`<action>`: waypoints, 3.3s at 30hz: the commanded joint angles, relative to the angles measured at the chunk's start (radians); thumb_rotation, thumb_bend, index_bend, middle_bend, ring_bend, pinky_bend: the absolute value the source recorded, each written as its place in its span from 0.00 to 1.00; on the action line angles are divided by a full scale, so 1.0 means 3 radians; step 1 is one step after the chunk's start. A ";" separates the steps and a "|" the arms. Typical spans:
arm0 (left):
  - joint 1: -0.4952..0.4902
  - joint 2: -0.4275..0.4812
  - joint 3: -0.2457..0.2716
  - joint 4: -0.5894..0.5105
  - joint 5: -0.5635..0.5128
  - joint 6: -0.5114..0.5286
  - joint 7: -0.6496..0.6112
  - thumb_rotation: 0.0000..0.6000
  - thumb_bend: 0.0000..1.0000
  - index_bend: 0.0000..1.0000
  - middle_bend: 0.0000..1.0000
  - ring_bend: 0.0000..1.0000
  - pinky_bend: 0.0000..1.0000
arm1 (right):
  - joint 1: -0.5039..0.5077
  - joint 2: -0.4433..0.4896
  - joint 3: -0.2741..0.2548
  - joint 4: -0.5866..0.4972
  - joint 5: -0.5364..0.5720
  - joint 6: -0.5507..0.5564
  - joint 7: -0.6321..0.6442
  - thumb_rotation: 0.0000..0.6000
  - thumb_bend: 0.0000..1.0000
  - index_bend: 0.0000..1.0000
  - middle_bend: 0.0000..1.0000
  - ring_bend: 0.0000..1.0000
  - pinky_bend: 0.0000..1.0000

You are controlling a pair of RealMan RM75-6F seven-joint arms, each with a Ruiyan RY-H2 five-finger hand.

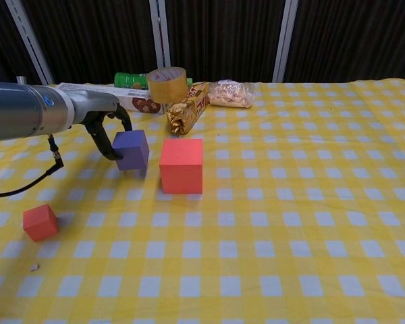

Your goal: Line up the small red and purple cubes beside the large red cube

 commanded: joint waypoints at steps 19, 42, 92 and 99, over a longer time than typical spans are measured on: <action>-0.0159 -0.0283 0.0103 0.0223 -0.0064 -0.0045 -0.0054 1.00 0.39 0.41 0.00 0.00 0.00 | 0.0002 0.0008 0.0008 0.0007 0.0000 0.0001 0.0040 1.00 0.31 0.00 0.00 0.00 0.00; -0.0209 -0.0310 0.0168 0.0186 -0.0059 -0.0043 -0.0069 1.00 0.34 0.33 0.00 0.00 0.00 | 0.0000 0.0011 0.0002 0.0009 -0.0018 0.0008 0.0038 1.00 0.31 0.00 0.00 0.00 0.00; 0.0767 0.1257 0.1790 0.0012 0.4535 0.0157 -0.2151 1.00 0.25 0.22 0.00 0.00 0.00 | -0.0018 -0.0027 0.0020 0.0024 -0.0028 0.0081 -0.0071 1.00 0.31 0.00 0.00 0.00 0.00; 0.0828 0.1392 0.1967 0.0264 0.4970 0.0219 -0.2388 1.00 0.25 0.23 0.00 0.00 0.00 | -0.0016 -0.0030 0.0020 0.0025 -0.0029 0.0077 -0.0080 1.00 0.31 0.00 0.00 0.00 0.00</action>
